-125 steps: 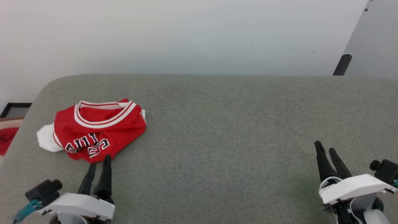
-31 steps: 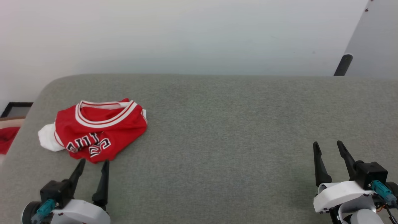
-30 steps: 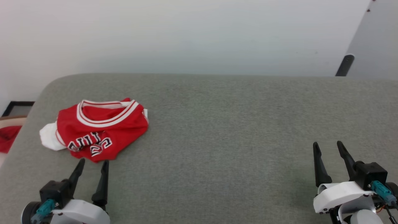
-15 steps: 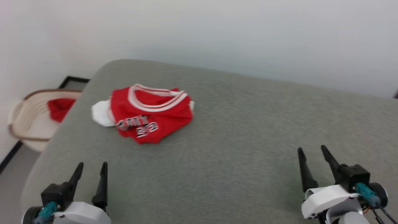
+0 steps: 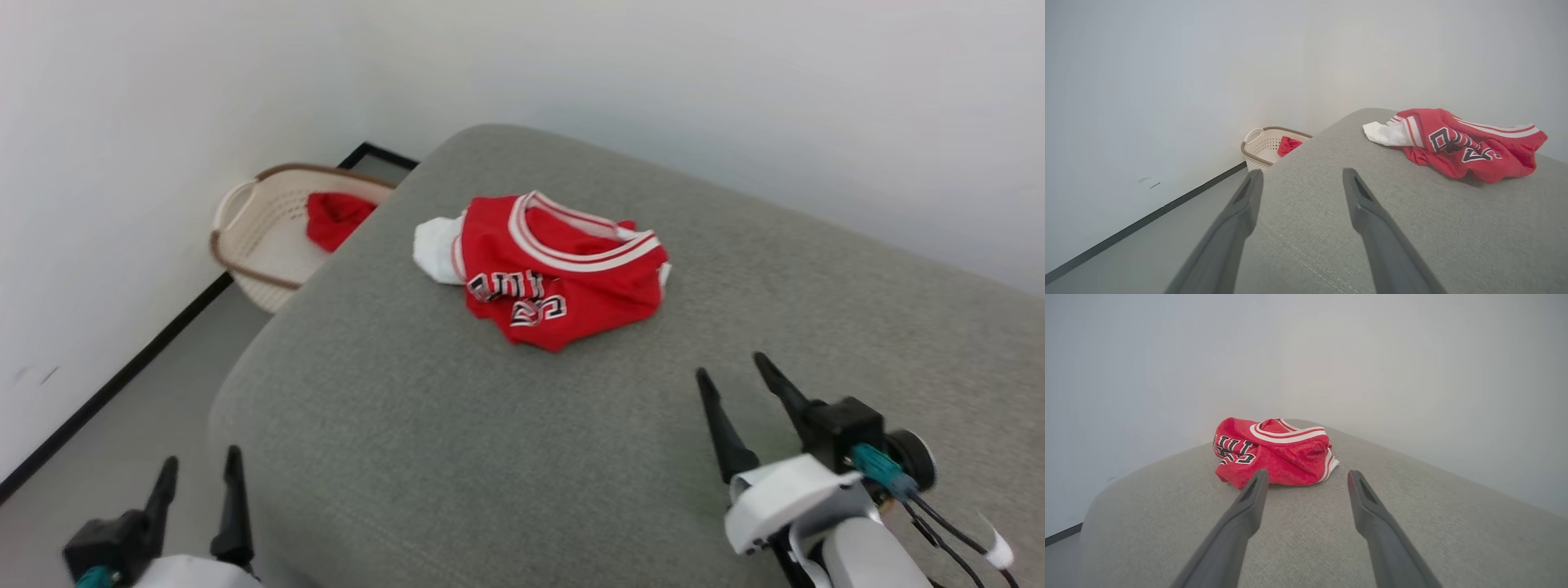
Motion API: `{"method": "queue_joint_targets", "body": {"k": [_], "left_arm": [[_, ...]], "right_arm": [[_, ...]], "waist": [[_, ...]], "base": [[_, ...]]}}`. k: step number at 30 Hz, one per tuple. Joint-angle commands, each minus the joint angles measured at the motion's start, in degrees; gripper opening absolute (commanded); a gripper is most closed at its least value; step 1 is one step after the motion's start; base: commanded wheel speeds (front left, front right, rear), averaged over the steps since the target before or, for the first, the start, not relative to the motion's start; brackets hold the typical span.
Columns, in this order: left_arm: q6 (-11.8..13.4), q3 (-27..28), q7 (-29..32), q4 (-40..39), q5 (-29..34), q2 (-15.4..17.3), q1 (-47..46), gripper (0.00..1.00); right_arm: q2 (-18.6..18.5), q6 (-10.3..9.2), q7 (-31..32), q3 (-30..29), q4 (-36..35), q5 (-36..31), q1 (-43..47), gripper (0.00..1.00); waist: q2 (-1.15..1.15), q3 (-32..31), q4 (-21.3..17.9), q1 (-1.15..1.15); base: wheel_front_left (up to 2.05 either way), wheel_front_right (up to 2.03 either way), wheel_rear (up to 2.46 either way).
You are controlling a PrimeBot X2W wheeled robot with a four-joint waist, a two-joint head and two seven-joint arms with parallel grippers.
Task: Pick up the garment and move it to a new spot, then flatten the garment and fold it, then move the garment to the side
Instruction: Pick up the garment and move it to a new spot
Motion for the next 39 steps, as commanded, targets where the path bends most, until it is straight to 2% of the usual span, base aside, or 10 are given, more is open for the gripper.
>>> {"method": "queue_joint_targets", "body": {"k": [1, 10, 18, 21, 27, 30, 31, 33, 34, 39], "left_arm": [[0.28, 0.77, 0.01, -0.68, -0.14, -0.37, 0.4, 1.0], [0.3, 6.01, 0.01, -5.77, 0.85, -4.02, 3.78, 1.0], [-0.43, 6.84, 0.01, -6.71, 1.77, -5.82, 3.86, 1.0], [-1.0, 5.69, 0.01, -5.91, 2.12, -5.53, 2.46, 1.0], [-1.78, -1.35, 0.01, -2.05, 2.44, -0.96, -4.29, 1.0], [-1.69, -5.62, 0.01, -0.96, 0.36, 3.11, -9.28, 1.0], [-1.69, -5.62, 0.01, -0.96, 0.36, 3.11, -9.28, 1.0], [-1.71, -10.2, 0.01, -0.09, -3.09, 7.61, -14.31, 1.0], [-1.71, -10.2, 0.01, -0.09, -3.09, 7.61, -14.31, 1.0], [-1.72, -16.64, 0.41, 3.2, -9.98, 15.59, -22.84, 1.0]], "right_arm": [[-0.15, 0.02, -0.23, 0.91, 0.64, 0.65, -0.99, 1.0], [-0.15, 0.02, -0.27, 9.11, 5.93, 4.73, -7.94, 1.0], [-0.11, 0.02, -0.28, 9.08, 6.46, 5.68, -8.88, 1.0], [-0.12, 0.02, -0.28, 7.76, 5.76, 5.17, -7.8, 1.0], [-0.11, 0.02, -0.29, 3.38, 1.88, 2.9, -3.01, 1.0], [-0.06, 0.02, -0.29, 4.08, -0.4, 1.65, -1.98, 1.0], [-0.06, 0.02, -0.29, 4.08, -0.4, 1.65, -1.98, 1.0], [-0.13, 0.02, -0.29, 5.47, -1.83, 1.39, -2.25, 1.0], [-0.13, 0.02, -0.29, 5.47, -1.83, 1.39, -2.25, 1.0], [-0.13, 0.01, -0.29, 7.97, -4.18, 1.38, -3.18, 1.0]], "waist": [[0.0, 2.55, 2.79, 0.0], [0.0, 4.72, 3.61, 0.0], [0.0, 5.13, 3.42, 0.0], [0.0, 5.14, 3.15, 0.0], [0.0, 4.68, 1.22, 0.0], [0.0, 6.47, -3.71, 0.0], [0.0, 6.47, -3.71, 0.0], [0.0, 8.95, -9.07, 0.0], [0.0, 8.95, -9.07, 0.0], [0.0, 12.53, -17.03, 0.0]], "base": [[0.0, 0.0, 0.0], [-0.04, -0.04, -0.04], [-0.05, -0.05, -0.05], [0.0, 0.0, 0.0], [0.0, 0.0, 0.0], [0.0, 0.0, 0.0], [0.0, 0.0, 0.0], [0.0, 0.0, 0.0], [0.0, 0.0, 0.0], [0.0, 0.0, 0.0]]}}
